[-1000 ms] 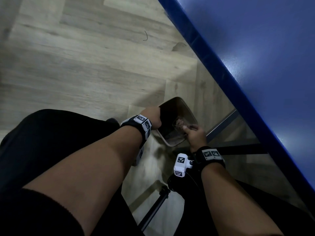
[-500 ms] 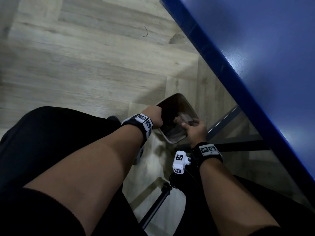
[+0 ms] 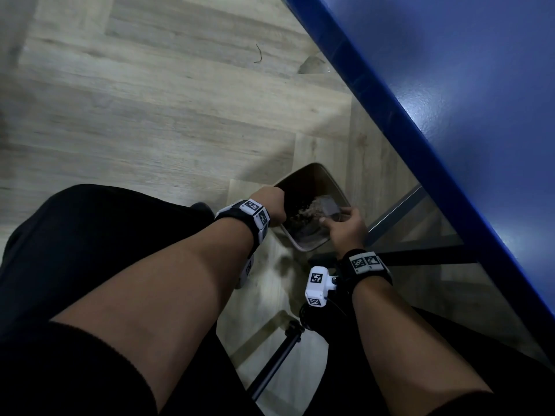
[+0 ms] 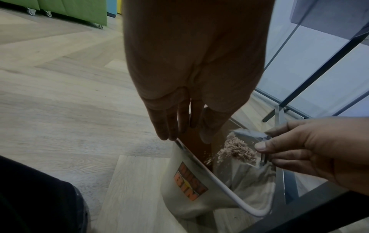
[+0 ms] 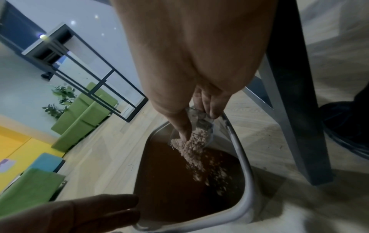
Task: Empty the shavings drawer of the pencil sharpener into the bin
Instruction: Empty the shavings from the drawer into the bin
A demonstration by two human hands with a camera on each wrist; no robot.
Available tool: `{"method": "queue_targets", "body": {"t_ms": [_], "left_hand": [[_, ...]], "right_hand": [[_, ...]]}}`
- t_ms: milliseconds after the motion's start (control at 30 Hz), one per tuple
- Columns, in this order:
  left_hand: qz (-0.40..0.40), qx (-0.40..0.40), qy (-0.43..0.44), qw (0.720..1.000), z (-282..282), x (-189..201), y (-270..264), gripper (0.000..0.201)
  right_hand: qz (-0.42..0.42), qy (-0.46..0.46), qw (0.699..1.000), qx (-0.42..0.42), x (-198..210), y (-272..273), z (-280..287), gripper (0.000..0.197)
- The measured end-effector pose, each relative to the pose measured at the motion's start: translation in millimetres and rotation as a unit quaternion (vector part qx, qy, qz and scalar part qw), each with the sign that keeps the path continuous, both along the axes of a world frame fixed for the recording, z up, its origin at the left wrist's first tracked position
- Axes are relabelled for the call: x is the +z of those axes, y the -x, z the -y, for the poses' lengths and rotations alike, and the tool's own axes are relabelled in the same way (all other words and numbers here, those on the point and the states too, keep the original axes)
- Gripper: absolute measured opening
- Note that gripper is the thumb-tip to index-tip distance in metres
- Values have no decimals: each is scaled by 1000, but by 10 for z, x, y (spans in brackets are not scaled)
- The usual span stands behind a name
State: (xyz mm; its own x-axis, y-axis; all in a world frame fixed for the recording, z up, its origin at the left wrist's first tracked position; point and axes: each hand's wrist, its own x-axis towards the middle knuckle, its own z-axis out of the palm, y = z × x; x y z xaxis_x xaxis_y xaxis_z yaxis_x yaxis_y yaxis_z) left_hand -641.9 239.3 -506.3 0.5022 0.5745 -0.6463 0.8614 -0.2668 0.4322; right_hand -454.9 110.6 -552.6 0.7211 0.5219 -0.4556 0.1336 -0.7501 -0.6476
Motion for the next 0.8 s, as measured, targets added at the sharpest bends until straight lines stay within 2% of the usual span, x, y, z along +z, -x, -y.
{"method": "queue_targets", "body": {"t_ms": [267,800], "left_hand": [[-7,-12,-6,1000,76,-167,-27,33],[-16,-18,-9,1000,73,-174,-32,30]], "right_hand": [[23,13,999,22,34,-2,-13,56],[35,36,995,81,197,3,-69,51]]}}
